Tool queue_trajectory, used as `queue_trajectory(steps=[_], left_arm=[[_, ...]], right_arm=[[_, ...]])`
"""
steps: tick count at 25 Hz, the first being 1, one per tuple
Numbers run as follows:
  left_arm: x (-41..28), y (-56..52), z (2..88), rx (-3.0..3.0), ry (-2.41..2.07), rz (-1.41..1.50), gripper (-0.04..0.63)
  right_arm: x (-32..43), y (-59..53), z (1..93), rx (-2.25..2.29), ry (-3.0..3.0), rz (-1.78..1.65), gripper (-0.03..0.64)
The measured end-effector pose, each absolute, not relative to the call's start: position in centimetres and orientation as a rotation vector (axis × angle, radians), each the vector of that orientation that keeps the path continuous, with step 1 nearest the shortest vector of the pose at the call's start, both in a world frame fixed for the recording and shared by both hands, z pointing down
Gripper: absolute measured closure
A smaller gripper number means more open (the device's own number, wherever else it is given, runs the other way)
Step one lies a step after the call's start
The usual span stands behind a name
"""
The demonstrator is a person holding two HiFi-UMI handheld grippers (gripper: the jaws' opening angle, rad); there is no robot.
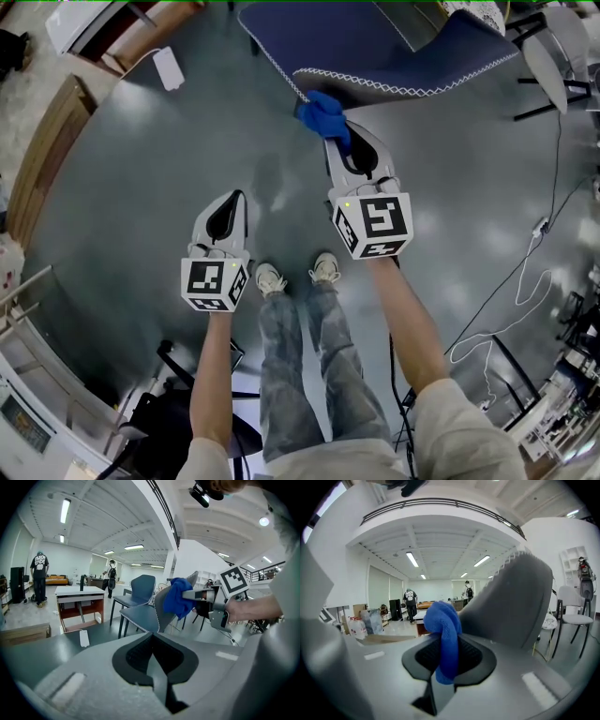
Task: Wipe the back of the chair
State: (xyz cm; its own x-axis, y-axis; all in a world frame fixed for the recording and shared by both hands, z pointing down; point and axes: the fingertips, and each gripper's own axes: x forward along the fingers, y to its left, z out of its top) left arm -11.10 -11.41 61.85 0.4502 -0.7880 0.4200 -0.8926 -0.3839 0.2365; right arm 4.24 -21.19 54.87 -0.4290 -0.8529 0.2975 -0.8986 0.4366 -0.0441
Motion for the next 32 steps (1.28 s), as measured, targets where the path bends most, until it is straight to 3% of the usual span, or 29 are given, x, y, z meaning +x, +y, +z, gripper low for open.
queue_trajectory(steps=[10,32], left_arm=[[-8.2,-11.4,61.1,2.315,-1.375,0.332,0.594],[-7.9,-11.2,61.6,2.289,-1.375,0.316,0.594]], right_arm=[[6.4,-21.1,46.9,1.624,-2.553,0.089,0.551],[7.5,-23.9,57.1,1.554,-2.416,0.285,0.551]])
